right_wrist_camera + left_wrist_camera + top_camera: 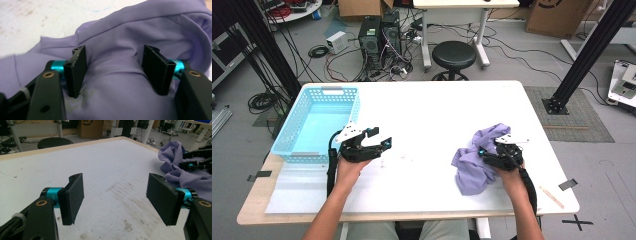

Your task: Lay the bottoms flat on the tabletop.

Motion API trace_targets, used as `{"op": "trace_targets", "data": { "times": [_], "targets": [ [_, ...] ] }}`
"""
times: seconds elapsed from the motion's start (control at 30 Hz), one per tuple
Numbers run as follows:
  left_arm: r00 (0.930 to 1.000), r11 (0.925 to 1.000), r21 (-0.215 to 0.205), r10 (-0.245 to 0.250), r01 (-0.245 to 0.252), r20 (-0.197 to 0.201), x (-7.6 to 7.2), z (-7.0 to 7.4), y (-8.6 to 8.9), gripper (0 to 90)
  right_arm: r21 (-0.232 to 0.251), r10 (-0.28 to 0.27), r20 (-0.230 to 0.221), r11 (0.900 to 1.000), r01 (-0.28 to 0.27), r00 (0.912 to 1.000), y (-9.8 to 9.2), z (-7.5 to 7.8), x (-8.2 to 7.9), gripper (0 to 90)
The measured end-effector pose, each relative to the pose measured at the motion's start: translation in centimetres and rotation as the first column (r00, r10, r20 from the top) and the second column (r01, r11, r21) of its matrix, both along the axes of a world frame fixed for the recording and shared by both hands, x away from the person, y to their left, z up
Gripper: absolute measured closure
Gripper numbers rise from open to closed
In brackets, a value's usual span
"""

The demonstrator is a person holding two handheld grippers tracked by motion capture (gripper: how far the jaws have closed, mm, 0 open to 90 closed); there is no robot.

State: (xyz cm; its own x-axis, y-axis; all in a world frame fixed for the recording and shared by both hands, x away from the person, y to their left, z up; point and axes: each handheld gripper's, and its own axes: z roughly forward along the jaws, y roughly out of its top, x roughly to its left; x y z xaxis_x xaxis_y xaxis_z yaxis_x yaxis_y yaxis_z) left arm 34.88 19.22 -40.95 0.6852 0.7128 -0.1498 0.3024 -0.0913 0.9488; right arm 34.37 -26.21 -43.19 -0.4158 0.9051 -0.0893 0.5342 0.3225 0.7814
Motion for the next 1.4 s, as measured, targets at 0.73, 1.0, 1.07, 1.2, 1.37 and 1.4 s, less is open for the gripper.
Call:
{"op": "trace_targets", "data": {
  "times": [0.73,1.0,1.07,1.2,1.37,1.4],
  "targets": [
    [0.9997,0.9997,-0.017,0.017,-0.017,-0.015,0.0,-0.4,1.1,31.4,0.193,0.356,0.048,0.914,-0.358,0.9334,8.3,0.5,3.3,76.6],
    [0.9995,0.9994,-0.021,0.027,-0.027,-0.019,0.1,-0.5,1.4,31.8,0.281,0.444,0.130,0.841,-0.462,0.8865,12.8,1.7,4.2,53.2],
    [0.9994,0.9993,-0.021,0.030,-0.031,-0.018,0.2,-0.5,1.5,31.8,0.322,0.387,0.153,0.850,-0.416,0.9093,11.8,2.3,4.1,47.4],
    [0.9994,0.9995,-0.025,0.021,-0.022,-0.028,0.4,-0.7,1.3,32.3,0.330,0.257,0.199,0.891,-0.312,0.9456,8.4,3.2,3.0,45.5],
    [0.9992,0.9999,-0.013,0.005,-0.005,-0.040,0.9,-1.2,0.3,34.8,0.307,0.169,0.139,0.929,-0.205,0.9758,4.9,1.9,2.1,45.2],
    [0.9991,0.9999,-0.013,0.004,-0.004,-0.042,1.0,-1.3,0.0,35.2,0.305,0.164,0.122,0.932,-0.194,0.9789,4.4,1.6,2.0,45.0]
  ]
}}
